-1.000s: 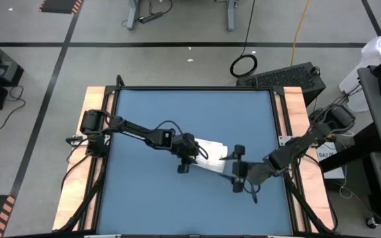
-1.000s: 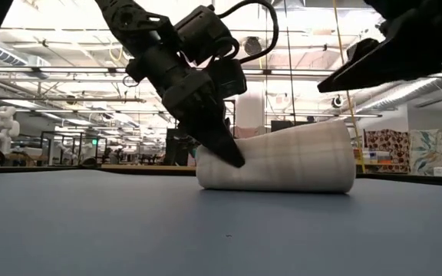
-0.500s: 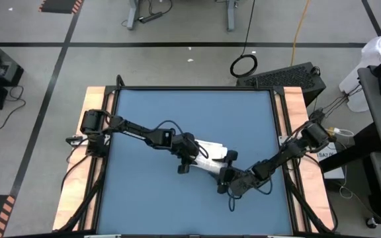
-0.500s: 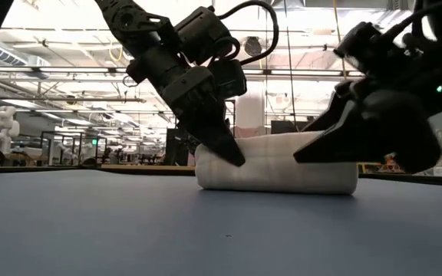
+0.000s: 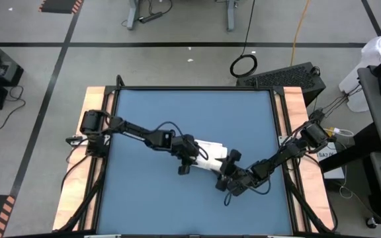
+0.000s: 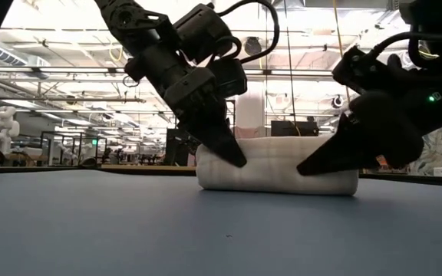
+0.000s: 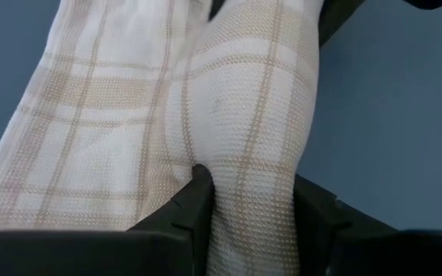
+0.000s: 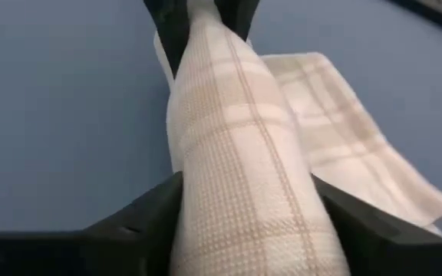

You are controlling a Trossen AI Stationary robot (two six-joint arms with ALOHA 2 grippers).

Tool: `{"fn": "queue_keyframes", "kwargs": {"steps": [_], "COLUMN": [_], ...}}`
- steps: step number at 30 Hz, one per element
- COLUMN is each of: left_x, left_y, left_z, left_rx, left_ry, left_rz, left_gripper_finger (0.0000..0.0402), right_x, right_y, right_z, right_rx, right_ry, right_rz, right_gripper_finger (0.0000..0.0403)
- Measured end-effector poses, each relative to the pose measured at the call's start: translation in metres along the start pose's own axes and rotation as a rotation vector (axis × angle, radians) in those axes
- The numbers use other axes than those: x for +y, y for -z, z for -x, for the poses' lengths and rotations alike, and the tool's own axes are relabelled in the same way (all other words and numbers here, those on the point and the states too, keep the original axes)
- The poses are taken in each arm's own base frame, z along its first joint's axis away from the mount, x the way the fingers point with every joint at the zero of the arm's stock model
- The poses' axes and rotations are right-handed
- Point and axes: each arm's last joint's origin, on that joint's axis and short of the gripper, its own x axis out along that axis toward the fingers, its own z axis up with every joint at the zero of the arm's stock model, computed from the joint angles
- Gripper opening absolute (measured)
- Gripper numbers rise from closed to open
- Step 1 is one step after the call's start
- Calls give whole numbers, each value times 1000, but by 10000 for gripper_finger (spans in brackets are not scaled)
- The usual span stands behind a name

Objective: Roll towel
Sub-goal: Roll the white towel

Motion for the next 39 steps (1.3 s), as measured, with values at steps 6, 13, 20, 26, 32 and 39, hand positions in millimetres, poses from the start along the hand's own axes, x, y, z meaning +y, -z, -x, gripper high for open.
{"fn": "queue_keyframes", "kwargs": {"steps": [6, 13, 20, 26, 32, 39], "left_x": [-2, -15, -47, -90, -116, -125], "left_y": [-4, -19, -19, -6, -1, 4], "left_z": [9, 49, 63, 55, 59, 57], "left_rx": [-24, -94, -95, -90, -107, -120], "left_ry": [-45, -121, -232, -381, -513, -439], "left_rz": [-5, -28, -119, -289, -451, -337], "left_gripper_finger": [127, 184, 238, 262, 276, 277], "right_x": [1, 0, -3, -5, -7, -14], "right_y": [1, 0, -4, -13, -21, -28], "right_z": [0, -3, -9, -19, -27, -36], "right_rx": [36, 92, 126, 188, 272, 308], "right_ry": [-37, -83, -112, -237, -369, -464], "right_rz": [-88, -215, -276, -358, -431, -455], "right_gripper_finger": [141, 118, 123, 123, 123, 124]}}
